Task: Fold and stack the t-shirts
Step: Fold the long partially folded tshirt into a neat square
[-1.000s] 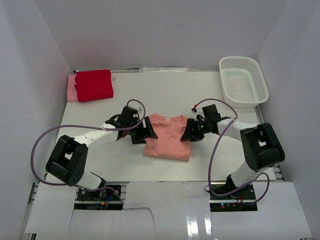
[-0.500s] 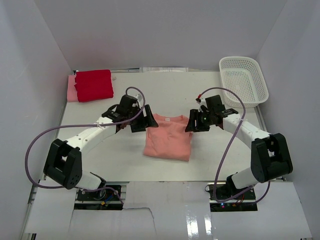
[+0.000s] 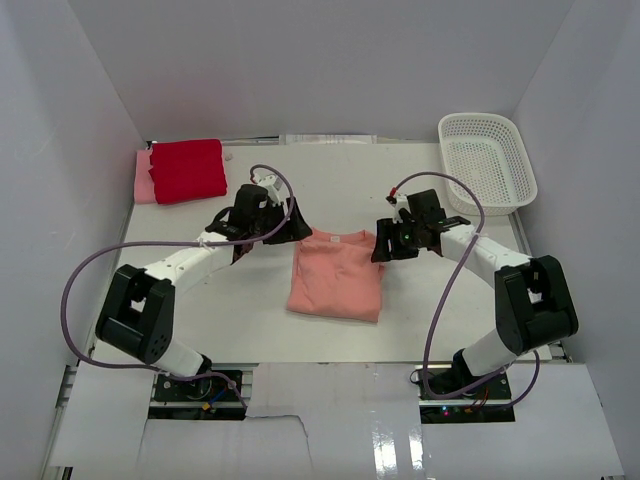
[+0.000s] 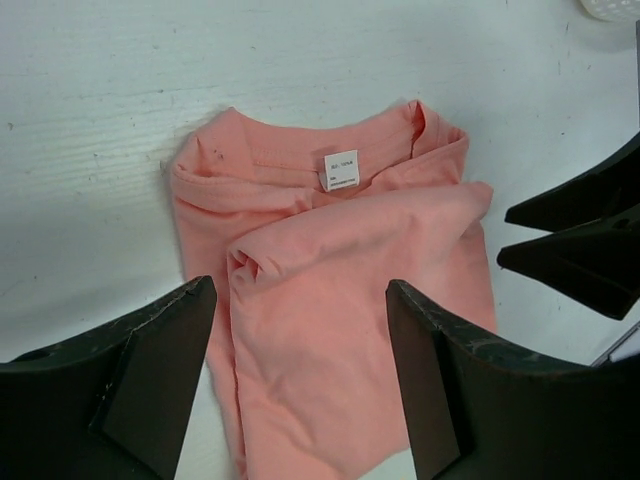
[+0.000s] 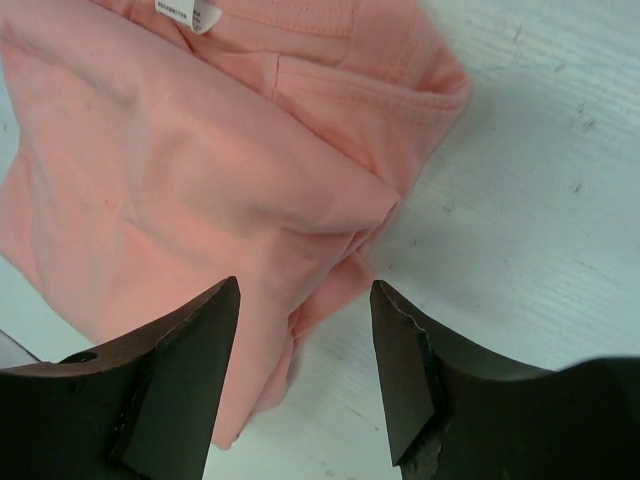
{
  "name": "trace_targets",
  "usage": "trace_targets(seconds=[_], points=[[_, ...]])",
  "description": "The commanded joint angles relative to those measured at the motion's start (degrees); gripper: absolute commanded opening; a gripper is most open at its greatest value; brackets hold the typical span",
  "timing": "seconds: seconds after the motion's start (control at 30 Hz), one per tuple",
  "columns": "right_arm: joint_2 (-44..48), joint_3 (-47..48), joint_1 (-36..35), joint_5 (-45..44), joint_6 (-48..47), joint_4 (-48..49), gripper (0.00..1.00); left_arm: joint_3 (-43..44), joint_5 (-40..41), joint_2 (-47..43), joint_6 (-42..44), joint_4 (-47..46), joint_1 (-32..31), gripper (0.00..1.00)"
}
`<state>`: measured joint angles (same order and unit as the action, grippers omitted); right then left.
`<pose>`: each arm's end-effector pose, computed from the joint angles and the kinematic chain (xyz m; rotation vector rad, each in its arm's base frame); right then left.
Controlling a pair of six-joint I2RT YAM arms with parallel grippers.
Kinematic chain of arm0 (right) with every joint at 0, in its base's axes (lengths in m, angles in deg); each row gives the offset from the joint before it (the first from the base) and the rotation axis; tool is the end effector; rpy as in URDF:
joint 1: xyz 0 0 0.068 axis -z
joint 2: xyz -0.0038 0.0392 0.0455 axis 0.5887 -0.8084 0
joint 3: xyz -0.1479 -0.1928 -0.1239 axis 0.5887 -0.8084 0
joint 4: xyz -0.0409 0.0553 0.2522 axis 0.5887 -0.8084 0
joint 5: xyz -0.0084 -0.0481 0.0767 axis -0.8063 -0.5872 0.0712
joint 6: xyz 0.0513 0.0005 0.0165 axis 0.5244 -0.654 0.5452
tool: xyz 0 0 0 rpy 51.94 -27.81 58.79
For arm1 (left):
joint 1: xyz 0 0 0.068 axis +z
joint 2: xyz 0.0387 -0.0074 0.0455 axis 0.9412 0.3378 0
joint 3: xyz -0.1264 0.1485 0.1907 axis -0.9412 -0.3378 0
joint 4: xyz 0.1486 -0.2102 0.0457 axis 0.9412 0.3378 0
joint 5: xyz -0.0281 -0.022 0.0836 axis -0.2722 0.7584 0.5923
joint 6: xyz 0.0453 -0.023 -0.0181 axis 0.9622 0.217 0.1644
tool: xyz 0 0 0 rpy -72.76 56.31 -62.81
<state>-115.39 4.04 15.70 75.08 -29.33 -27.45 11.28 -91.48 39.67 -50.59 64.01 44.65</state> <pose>0.2850 0.1176 0.1999 -0.3779 2.5040 0.6096 0.2905 -0.1482 0.2311 0.0411 2.3434 -0.7642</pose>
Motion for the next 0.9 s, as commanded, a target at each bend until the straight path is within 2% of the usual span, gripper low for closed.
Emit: trace_targets(seconds=[0.0, 0.1, 0.23, 0.37, 0.6, 0.67, 0.87], points=[[-0.67, 0.51, 0.23, -0.90, -2.69, 6.01, 0.62, -1.83, -0.71, 0.11, 3.17, -8.84, -0.06, 0.80], [-2.25, 0.95, 0.23, -1.17, -2.69, 7.08, 0.62, -1.84, -0.54, 1.60, 4.05, -9.47, -0.06, 0.78], [-4.18, 1.21, 0.23, -0.73, -2.69, 9.01, 0.62, -2.27, 0.60, 3.19, 4.14, -9.73, -0.06, 0.71], [-6.90, 1.82, 0.23, 0.06, -2.34, 10.07, 0.61, -2.54, 0.69, 4.59, 4.22, -10.34, -0.06, 0.69], [-7.35, 1.65, 0.23, -0.02, -2.25, 11.21, 0.31, -3.41, 0.25, 4.34, 3.78, -11.05, -0.06, 0.68], [-7.35, 1.65, 0.23, 0.06, -2.16, 11.47, 0.26, -3.77, 0.34, 3.54, 3.96, -11.05, -0.06, 0.68], [-7.44, 1.65, 0.15, 0.68, -1.81, 11.82, 0.23, -4.73, 0.07, 2.31, 4.58, -11.75, -0.06, 0.67]])
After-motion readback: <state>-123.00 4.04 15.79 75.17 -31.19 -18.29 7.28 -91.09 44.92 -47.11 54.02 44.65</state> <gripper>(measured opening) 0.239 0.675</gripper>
